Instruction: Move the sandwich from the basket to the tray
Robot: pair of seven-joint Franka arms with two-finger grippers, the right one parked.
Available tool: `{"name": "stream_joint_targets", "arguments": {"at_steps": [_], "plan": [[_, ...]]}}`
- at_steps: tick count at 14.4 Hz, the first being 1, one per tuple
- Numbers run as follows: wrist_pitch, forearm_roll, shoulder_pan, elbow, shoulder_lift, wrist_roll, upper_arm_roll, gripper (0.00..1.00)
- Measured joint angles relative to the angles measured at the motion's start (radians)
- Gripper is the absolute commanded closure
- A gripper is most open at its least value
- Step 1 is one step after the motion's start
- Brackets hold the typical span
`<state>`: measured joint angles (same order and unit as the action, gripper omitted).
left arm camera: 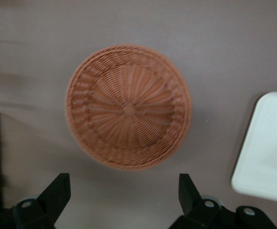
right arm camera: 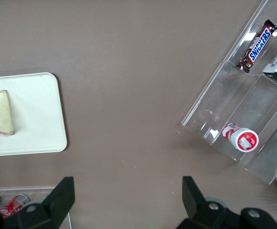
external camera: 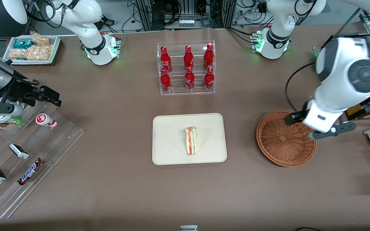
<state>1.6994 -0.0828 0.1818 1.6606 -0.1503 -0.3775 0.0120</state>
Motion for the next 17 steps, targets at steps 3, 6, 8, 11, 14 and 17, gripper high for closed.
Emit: {"name": "stream_joint_targets", "arguments": {"at_steps": [3,6,8,11,14,17], "plan": [[-0.060,0.039,-0.062,0.002,0.066,0.123,-0.003,0.00],[-0.092,0.052,-0.116,0.001,0.136,0.254,-0.005,0.00],[-0.129,0.054,-0.139,-0.010,0.172,0.345,-0.006,0.00],[-0.165,0.054,-0.146,-0.044,0.192,0.420,-0.006,0.00],[-0.165,0.054,-0.145,-0.048,0.188,0.432,-0.012,0.00],[-0.165,0.055,-0.145,-0.047,0.184,0.435,-0.016,0.00]]}}
